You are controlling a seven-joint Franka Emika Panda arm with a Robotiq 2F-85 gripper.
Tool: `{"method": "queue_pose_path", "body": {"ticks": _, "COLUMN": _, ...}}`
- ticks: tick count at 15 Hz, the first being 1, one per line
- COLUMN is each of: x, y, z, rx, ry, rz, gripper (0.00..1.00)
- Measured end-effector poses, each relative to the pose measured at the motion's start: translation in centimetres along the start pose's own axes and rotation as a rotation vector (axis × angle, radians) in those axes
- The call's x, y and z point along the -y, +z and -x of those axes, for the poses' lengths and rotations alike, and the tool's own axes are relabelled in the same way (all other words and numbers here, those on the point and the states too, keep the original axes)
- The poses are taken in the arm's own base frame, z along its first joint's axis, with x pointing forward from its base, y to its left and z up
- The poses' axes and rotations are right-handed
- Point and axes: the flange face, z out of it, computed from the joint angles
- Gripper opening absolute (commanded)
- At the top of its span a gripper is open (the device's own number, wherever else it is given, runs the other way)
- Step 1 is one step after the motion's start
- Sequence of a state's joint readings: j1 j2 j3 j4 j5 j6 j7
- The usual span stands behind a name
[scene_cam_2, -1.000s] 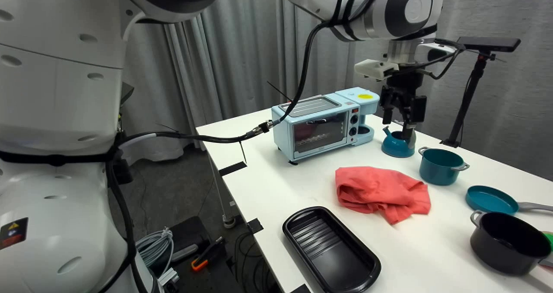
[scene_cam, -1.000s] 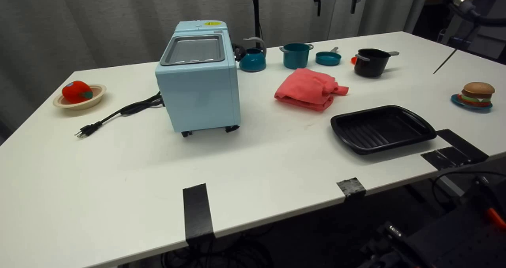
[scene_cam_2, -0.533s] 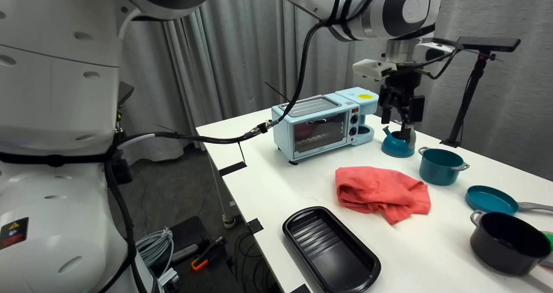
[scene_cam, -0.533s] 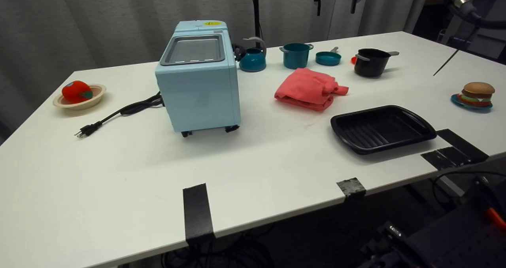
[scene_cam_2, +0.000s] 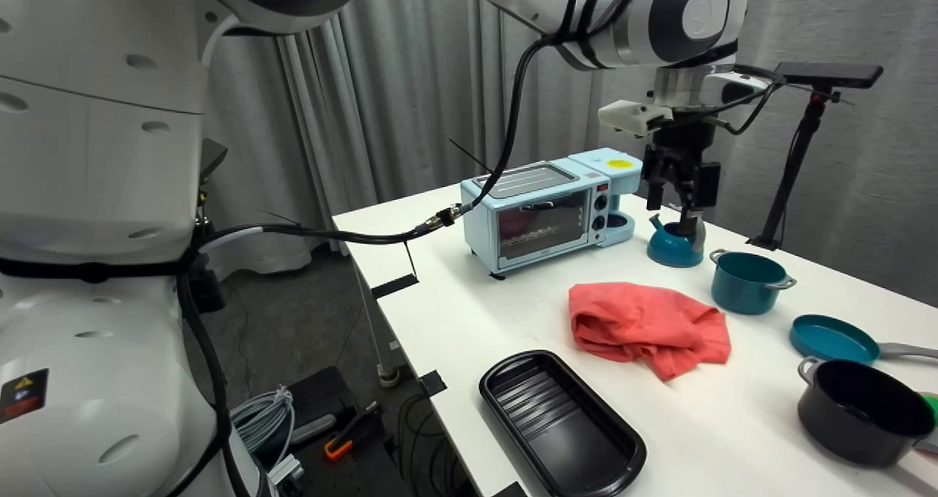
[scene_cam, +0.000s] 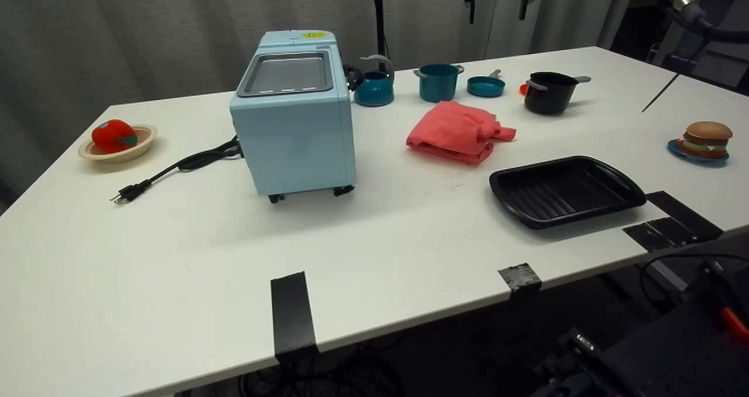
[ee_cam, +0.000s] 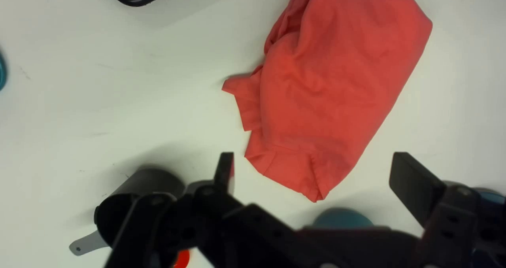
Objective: Fold the orange cloth
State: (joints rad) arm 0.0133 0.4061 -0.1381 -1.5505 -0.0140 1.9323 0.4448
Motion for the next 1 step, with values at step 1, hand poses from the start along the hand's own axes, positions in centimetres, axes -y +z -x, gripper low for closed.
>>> {"method": "queue_pose_path", "body": {"ticks": 1, "x": 0.00, "y": 0.00, "z": 0.00, "rx": 0.000, "ry": 0.000, "rz": 0.000, "gripper": 1.00}}
